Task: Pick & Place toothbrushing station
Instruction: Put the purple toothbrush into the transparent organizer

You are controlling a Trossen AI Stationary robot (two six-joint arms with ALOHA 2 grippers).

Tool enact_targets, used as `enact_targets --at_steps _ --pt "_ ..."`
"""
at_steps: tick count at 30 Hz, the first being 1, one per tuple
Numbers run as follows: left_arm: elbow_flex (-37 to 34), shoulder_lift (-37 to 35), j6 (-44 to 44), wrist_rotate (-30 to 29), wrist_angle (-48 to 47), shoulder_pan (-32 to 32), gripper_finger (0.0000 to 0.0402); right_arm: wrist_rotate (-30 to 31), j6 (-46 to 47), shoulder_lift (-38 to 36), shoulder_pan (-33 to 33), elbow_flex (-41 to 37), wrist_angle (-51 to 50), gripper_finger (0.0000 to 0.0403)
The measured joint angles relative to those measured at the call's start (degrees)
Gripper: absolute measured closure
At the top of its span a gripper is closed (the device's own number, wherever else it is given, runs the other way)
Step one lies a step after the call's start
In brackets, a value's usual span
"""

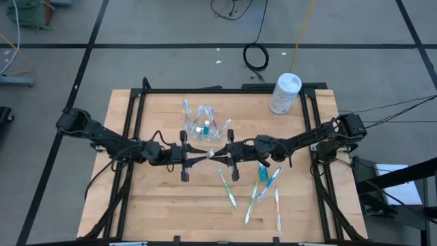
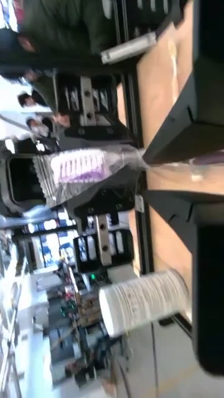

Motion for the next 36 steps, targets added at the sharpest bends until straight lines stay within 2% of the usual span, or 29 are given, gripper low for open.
enact_targets --at_steps 4,8,10,15,18,21,27,32,36 --pt "0.0 0.0 -0.8 -4.7 -2.1 0.0 0.0272 7.5 -2.5 -1.0 0.1 0.0 -4.6 0.0396" --pt "0.0 -0.3 -1.7 -10.2 -3.1 0.0 0.0235 17.3 -4.6 -6.3 0.8 0.1 -11.8 0.0394" --pt "0.0 -0.3 -1.6 -11.3 -3.9 0.0 0.0223 19.5 -3.1 -8.5 1.1 0.1 -15.9 0.0393" --pt "0.0 -0.2 -4.0 -11.3 -7.2 0.0 0.0209 19.7 0.6 -9.3 -1.1 0.1 -18.1 0.0393" --pt "0.0 -0.2 -5.4 -11.2 -9.2 0.0 0.0211 19.7 2.8 -7.8 -4.3 1.1 -19.1 0.0393" --pt "0.0 -0.2 -4.6 -11.2 -9.7 0.0 0.0218 19.4 4.3 -6.3 -8.1 2.7 -24.2 0.0393" --pt "0.0 -0.2 -3.9 -11.2 -11.8 0.0 0.0238 11.9 9.8 -2.8 -14.6 5.1 -27.3 0.0393" --pt "0.0 -0.2 -4.1 -11.0 -12.8 0.0 0.025 11.5 12.3 0.2 -16.4 5.1 -28.0 0.0392" --pt "0.0 -0.2 -4.5 -10.8 -13.2 0.0 0.0254 8.6 12.2 2.6 -16.8 5.1 -26.9 0.0392"
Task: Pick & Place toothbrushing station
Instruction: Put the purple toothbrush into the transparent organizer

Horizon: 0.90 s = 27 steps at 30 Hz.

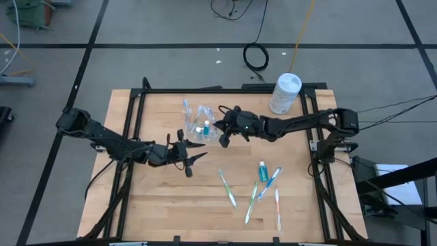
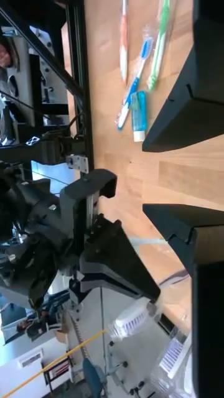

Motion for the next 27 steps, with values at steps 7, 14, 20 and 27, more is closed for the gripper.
enact_targets --at_steps 7,14,20,27 --pt "0.0 0.0 -0.2 0.0 -0.3 0.0 0.0254 -1.1 -1.7 1.2 0.0 0.1 0.6 0.0382" --pt "0.0 0.0 -1.4 0.0 -0.7 0.0 0.0254 -1.1 -3.2 1.2 0.0 0.1 -0.8 0.0379" --pt "0.0 0.0 -1.5 0.0 -1.1 0.0 0.0254 -1.1 -7.1 1.2 0.2 0.0 0.5 0.0368" --pt "0.0 0.0 -1.5 0.0 -1.1 0.0 0.0254 -1.1 -7.2 1.2 0.2 0.0 1.2 0.0316"
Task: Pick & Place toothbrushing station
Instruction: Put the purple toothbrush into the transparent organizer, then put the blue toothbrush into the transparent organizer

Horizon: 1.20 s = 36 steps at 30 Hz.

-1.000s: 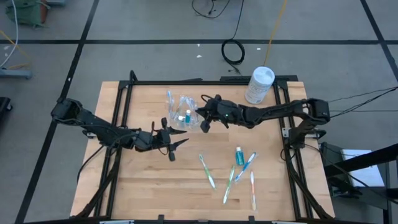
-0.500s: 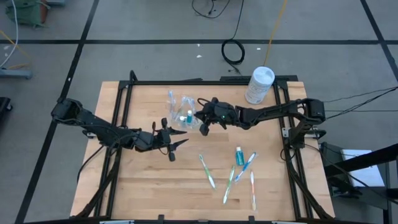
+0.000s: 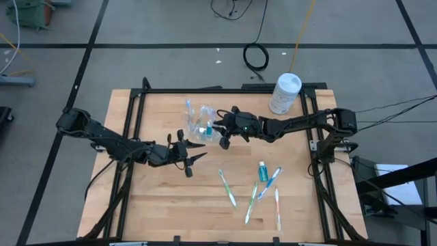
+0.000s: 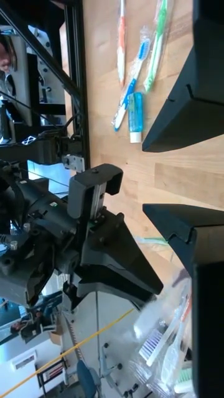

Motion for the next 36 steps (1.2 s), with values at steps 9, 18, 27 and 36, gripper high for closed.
enact_targets --at_steps 9,18,27,36 --pt "0.0 0.0 0.0 0.0 0.0 0.0 0.0254 1.2 -7.3 -6.2 0.2 -0.1 10.4 0.0283" --pt "0.0 0.0 -0.1 0.0 0.1 0.0 0.0254 2.8 -13.0 -3.5 -1.4 -0.1 15.4 0.0304" --pt "0.0 0.0 -0.1 0.0 0.1 0.0 0.0254 2.9 -4.3 -2.2 -5.4 0.0 5.4 0.031" --pt "-0.1 0.0 -0.1 0.0 -0.5 0.0 0.0254 3.1 -8.1 -8.1 -2.1 0.1 -7.5 0.031"
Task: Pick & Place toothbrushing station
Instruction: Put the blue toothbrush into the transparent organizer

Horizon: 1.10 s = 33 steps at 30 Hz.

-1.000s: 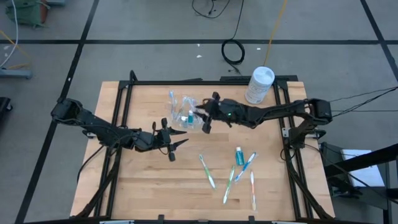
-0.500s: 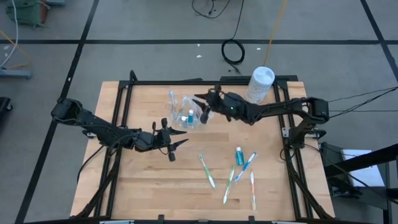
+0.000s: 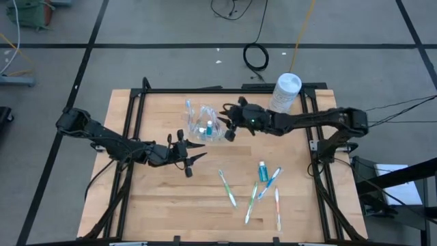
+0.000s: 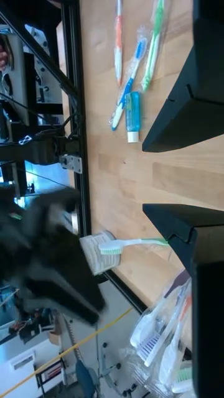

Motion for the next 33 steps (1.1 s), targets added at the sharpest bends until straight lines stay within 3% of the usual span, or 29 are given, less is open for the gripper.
enact_targets --at_steps 9,16,20,24,28,33 --pt "0.0 0.0 3.1 0.0 0.0 0.1 0.0254 -0.2 13.6 -13.8 10.1 -0.1 -27.0 0.031" --pt "0.0 0.0 3.1 0.0 0.1 0.1 0.0254 -0.9 39.8 -17.8 19.6 -0.1 -54.7 0.0309" --pt "0.0 0.0 2.9 0.0 0.1 0.1 0.0254 -5.9 40.3 -17.8 25.0 -1.2 -65.9 0.0303" --pt "0.0 0.0 2.9 0.0 0.2 0.1 0.0254 -6.2 35.2 -17.6 30.0 -5.8 -61.9 0.0294" --pt "0.0 0.0 2.9 0.0 0.2 0.1 0.0254 -6.2 29.8 -17.7 32.4 -11.4 -47.8 0.0287" --pt "0.0 0.0 2.8 0.0 0.2 0.1 0.0254 -6.4 30.1 -17.7 33.6 -18.3 -35.9 0.0287"
